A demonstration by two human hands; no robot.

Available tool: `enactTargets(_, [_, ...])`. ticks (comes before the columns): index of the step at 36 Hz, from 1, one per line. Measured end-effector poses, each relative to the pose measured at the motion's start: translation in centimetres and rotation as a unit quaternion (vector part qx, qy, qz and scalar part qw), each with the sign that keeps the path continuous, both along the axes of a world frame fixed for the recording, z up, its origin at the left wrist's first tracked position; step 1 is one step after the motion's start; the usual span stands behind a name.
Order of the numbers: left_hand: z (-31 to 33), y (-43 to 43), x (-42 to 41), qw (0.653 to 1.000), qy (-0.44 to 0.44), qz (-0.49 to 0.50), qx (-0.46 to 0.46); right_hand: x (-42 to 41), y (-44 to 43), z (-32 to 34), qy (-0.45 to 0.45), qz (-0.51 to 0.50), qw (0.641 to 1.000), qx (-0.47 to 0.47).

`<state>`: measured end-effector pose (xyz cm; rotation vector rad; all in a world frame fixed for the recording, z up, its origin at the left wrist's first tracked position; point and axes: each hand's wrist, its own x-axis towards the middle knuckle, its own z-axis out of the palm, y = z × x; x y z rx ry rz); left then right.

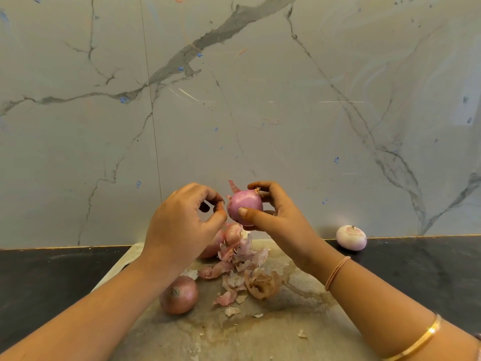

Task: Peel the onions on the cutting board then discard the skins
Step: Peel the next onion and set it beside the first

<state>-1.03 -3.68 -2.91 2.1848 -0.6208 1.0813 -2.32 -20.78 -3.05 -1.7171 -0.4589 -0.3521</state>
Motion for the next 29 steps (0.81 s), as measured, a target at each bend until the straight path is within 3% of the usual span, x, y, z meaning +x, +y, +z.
enactTargets(4, [-0.08,-0.38,-0.27,0.999,0.034,-0.032,0.008,-0.09,0.1,-0.14,-0.041,-0.029,0.997,-0.054])
enactTargets(11, [-0.11,-0.24,-0.21,0.999,0.017,-0.026,-0.01,-0.19,0.19,-0.24,-0.088,-0.057,0.99,-0.098])
enactTargets(29, [-0.28,-0.22,-0.02,1.0,0.005,0.024,0.005,-0.14,0.42,-0.44,-0.095,-0.057,0.987,-0.12])
